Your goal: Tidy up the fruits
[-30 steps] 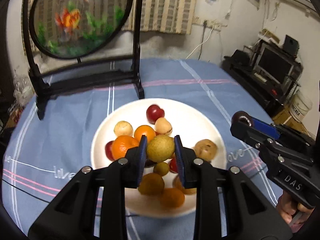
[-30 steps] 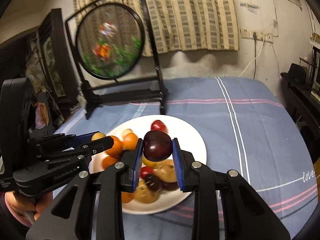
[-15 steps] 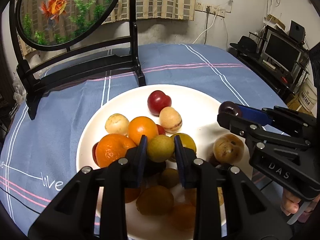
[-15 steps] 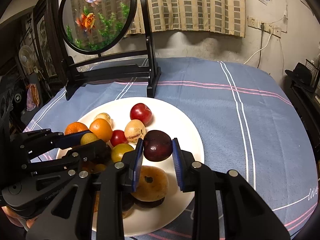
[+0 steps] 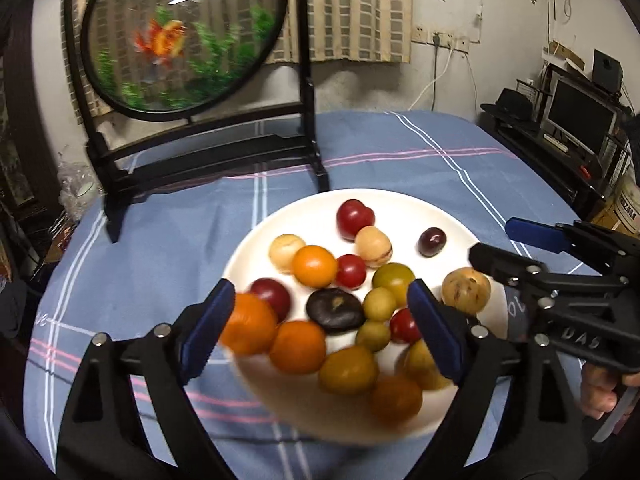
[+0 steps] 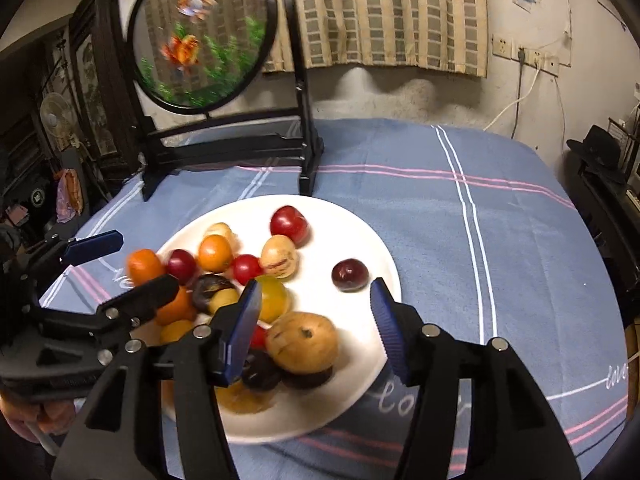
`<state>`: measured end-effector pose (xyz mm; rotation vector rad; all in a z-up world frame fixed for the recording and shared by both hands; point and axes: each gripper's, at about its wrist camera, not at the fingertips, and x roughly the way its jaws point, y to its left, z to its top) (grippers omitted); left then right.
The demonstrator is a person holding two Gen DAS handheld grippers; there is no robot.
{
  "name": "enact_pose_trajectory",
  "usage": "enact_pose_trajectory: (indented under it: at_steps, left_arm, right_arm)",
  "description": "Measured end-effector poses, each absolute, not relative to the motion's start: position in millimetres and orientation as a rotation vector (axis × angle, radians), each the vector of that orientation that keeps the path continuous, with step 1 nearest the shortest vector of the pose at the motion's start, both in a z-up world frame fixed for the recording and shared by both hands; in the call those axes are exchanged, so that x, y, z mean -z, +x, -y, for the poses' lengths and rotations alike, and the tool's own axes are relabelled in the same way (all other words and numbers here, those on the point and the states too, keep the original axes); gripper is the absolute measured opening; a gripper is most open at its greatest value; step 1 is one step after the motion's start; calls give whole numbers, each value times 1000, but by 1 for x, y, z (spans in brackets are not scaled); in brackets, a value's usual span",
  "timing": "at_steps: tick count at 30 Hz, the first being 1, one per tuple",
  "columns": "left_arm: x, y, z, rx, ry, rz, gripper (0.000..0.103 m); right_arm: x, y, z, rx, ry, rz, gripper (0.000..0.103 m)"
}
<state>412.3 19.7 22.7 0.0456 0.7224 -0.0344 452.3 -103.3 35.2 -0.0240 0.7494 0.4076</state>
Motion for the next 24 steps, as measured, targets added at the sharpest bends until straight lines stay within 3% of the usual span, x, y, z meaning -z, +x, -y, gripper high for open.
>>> enact_pose_trajectory:
  at_steps: [7,9,10,24]
  left_arm:
    - [-47,347,-37,-11,32,-662,100]
    - [-51,324,-39,-33,25,-651,100]
    - [-52,317,-40,-33,21,-652,100]
    - [-36,217,-39,-40,-30,-683,100]
  right_arm:
    - [-60,392,107,-408,-48,-716,58]
    - [-64,370,108,-412,-55,-709,81]
    - [-66,360,108,-406,-55,-698,102]
    - [-63,250,119,-368,-92,-678,102]
